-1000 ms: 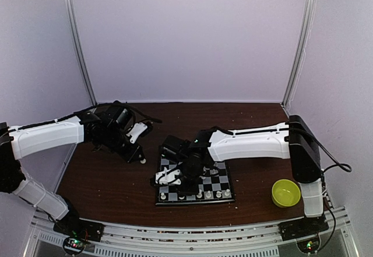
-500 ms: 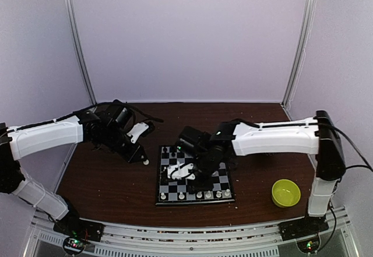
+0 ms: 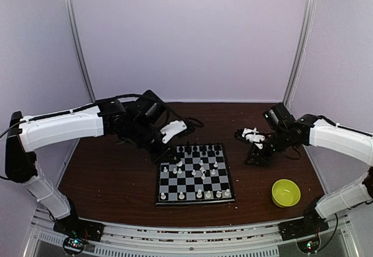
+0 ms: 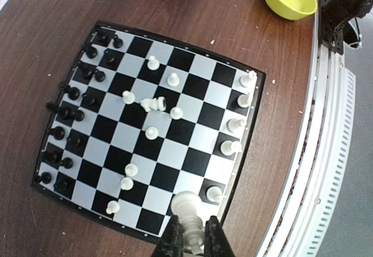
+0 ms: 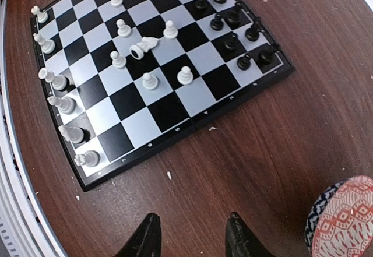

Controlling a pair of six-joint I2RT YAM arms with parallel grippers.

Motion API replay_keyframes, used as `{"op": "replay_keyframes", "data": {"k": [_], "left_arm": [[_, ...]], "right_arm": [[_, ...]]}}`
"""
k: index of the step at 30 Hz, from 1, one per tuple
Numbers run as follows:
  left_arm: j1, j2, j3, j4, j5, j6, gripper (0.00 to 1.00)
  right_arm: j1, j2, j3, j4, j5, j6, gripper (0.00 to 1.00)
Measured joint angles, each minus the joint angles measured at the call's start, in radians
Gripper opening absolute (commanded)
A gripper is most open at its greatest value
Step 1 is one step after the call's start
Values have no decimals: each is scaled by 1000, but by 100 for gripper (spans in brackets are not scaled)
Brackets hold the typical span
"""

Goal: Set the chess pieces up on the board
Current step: Place the king at d1.

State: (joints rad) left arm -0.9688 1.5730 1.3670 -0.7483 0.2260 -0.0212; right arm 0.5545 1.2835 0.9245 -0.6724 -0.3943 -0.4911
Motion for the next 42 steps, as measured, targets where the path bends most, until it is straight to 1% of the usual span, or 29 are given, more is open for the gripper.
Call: {"op": "replay_keyframes", "data": {"k": [4,9,14,26,42], "left_arm": [[-49,127,82,-46,-1,58,4],[-97,263,149,-102,-6,131,4],[-135,346,186,-126,-17,174,4],[-154,404,198,-136,-43,196,6],[-159,449,199,-135,-42,196,6]], "right_arm": [[-68,-81,-36,50,-18,0,39],[-76,-94,-34,91,0,-23,39],[-76,-94,-34,97,33,-46,39],[-77,-94,-34,103,73,-66,39],[-77,-94,-34,103,82,-84,39]]}}
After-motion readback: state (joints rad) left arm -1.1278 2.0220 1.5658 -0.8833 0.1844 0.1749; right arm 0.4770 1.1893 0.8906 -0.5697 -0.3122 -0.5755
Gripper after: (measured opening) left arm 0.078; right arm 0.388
